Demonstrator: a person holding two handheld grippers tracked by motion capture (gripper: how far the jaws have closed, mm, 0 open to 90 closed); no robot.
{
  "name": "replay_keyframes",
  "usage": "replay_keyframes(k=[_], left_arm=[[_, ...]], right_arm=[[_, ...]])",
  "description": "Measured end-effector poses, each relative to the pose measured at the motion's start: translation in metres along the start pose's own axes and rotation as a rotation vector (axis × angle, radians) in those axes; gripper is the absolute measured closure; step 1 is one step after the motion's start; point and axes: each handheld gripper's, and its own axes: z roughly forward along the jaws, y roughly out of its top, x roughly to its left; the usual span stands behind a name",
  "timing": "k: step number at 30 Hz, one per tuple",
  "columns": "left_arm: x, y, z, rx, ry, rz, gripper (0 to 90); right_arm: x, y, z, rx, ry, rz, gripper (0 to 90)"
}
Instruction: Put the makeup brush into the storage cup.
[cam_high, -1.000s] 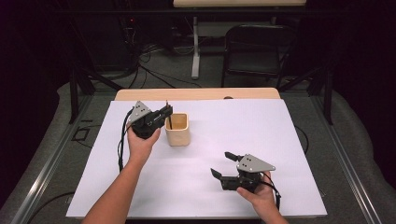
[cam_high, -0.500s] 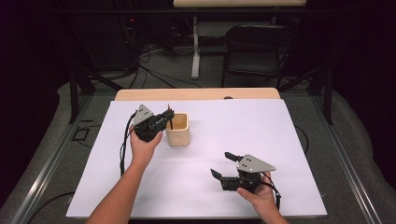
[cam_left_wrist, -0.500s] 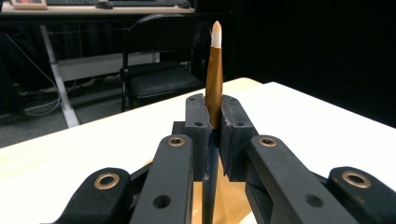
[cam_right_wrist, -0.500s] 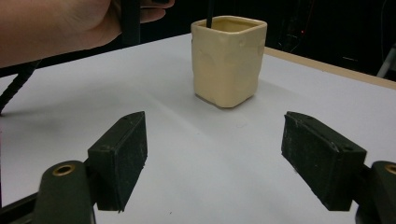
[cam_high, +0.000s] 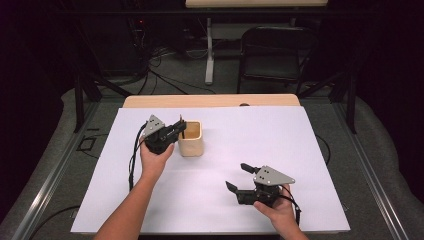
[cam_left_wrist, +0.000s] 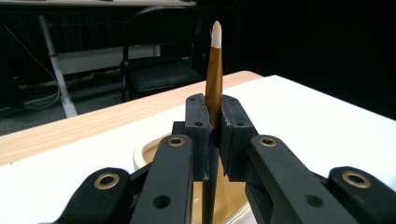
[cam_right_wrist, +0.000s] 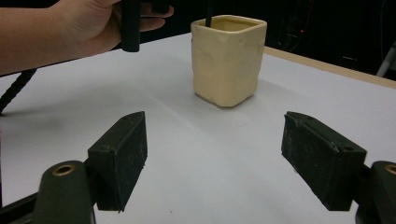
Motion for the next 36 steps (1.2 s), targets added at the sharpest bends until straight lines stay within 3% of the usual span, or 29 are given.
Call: replay_keyframes(k=[11, 36], left_arm=[[0.004, -0.008, 0.002, 0.027, 0.010, -0.008, 83.6], [0.005, -0.011, 0.001, 0.033, 0.010, -0.023, 83.0]], right_arm=[[0.000, 0.000, 0.000, -0.003, 0.000, 0.000, 22.1], [0.002, -0.001, 0.001, 0.004, 0.002, -0.004, 22.1]])
